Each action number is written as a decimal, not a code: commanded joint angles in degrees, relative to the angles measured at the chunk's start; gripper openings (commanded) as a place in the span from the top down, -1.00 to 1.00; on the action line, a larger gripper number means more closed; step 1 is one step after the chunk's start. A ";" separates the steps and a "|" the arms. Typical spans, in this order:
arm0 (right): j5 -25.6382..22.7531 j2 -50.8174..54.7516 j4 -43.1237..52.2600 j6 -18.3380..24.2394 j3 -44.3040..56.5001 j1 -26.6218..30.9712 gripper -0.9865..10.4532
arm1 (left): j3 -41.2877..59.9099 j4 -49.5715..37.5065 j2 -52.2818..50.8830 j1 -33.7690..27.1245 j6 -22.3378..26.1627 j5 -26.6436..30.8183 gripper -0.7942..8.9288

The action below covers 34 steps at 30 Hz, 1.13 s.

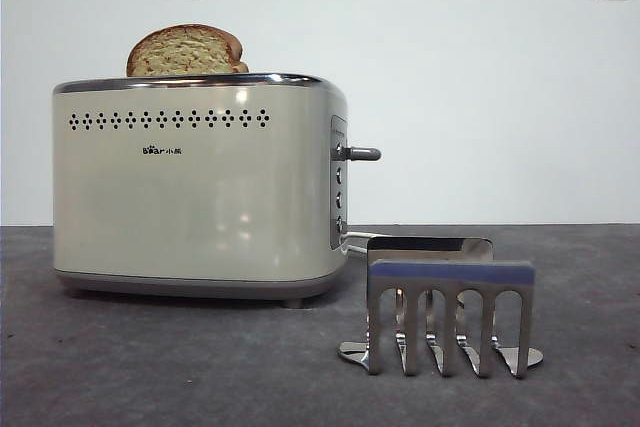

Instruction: Pick up a slice of bread from the rack,put the bread on the toaster,press the button

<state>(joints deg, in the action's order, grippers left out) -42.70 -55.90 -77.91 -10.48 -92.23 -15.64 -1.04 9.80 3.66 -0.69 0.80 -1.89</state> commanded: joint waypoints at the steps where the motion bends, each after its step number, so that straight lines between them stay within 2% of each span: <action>1: -1.09 3.87 -1.09 -0.04 4.04 2.12 0.83 | 0.59 -0.37 0.11 -0.20 -0.35 0.00 0.84; 4: -1.01 9.38 5.01 0.28 12.09 4.70 0.83 | 0.61 -0.37 0.11 -0.20 -0.35 0.00 0.84; 7: 2.14 15.89 21.29 0.22 23.80 7.45 0.83 | 0.61 -0.37 0.11 -0.20 -0.33 0.00 0.84; 11: 19.12 23.96 43.28 0.26 41.53 12.55 0.83 | 0.61 -0.37 0.11 -0.20 -0.33 -0.02 0.84; 14: 31.34 28.35 54.55 0.39 53.35 16.20 0.83 | 0.61 -0.35 0.11 -0.20 -0.35 0.00 0.84; 18: 40.06 34.14 63.60 3.91 66.29 18.38 0.83 | 0.61 -0.37 0.11 -0.20 -0.35 0.00 0.84; 21: 42.34 39.10 66.95 9.09 73.55 18.27 0.83 | 0.59 -0.35 0.11 -0.20 -0.35 0.00 0.84; 28: 48.83 47.74 69.24 16.35 82.97 18.27 0.83 | 0.59 -0.35 0.11 -0.20 -0.35 0.00 0.84; 34: 48.68 51.87 69.24 24.15 88.21 18.27 0.83 | 0.59 -0.37 0.11 -0.20 -0.35 0.00 0.84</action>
<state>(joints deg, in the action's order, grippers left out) 6.02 -4.56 -9.15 10.35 -4.95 2.63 -1.04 9.80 3.75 -0.69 0.80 -1.89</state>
